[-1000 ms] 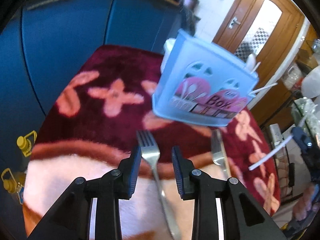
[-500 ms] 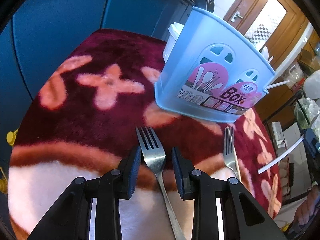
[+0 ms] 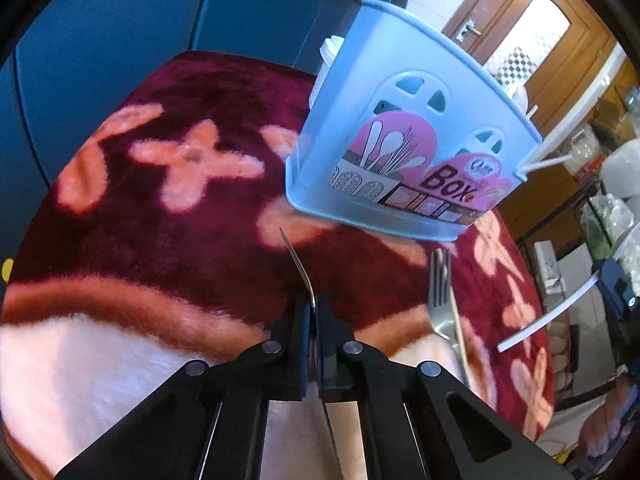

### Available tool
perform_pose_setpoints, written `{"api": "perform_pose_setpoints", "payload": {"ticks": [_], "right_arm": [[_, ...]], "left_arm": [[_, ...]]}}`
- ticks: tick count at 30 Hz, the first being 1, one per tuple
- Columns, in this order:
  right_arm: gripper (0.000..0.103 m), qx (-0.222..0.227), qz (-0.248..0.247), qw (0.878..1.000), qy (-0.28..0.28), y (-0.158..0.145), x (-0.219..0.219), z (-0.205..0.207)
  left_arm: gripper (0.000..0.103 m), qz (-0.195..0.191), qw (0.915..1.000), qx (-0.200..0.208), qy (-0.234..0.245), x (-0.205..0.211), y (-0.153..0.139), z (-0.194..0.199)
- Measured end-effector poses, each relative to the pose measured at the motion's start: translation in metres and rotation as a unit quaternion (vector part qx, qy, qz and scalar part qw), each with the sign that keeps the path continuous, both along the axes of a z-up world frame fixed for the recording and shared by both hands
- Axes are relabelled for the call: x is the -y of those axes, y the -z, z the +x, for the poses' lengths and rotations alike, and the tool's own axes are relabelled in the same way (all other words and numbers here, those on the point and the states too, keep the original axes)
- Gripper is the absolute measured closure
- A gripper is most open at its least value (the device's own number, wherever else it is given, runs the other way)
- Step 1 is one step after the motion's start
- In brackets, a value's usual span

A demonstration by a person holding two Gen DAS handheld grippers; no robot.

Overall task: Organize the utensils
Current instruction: 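Carry the silver fork and white plastic fork with both tools over the blue box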

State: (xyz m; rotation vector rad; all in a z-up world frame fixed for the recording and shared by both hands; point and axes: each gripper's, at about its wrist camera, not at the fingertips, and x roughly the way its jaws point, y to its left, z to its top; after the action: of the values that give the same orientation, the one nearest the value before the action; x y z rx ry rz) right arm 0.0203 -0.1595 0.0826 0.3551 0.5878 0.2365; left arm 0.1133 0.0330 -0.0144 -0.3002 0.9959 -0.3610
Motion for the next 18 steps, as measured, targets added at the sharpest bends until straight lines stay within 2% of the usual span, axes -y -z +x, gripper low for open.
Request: {"api": "perform_pose_setpoints", "payload": {"ticks": [6,9,14,18], "right_arm": [[0.093,0.017,-0.008,1.000,0.005,-0.009,0.000,-0.002],[0.093,0.026,-0.014,1.000,0.007,-0.014,0.000,-0.002],[0.093,0.036,-0.024,0.999,0.010,-0.023,0.000,0.002],[0.093,0.042,-0.027,0.999,0.012,-0.028,0.000,0.004]], "left_arm": [[0.102,-0.023,0.9988,0.043,-0.004,-0.006,-0.028,-0.017],[0.102,-0.036,0.9961,0.080,-0.005,-0.008,-0.051,-0.027],[0.102,-0.056,0.9882,0.142,-0.015,-0.011,-0.088,-0.040],[0.102,-0.058,0.9829,0.174,-0.019,-0.010,-0.109,-0.042]]}}
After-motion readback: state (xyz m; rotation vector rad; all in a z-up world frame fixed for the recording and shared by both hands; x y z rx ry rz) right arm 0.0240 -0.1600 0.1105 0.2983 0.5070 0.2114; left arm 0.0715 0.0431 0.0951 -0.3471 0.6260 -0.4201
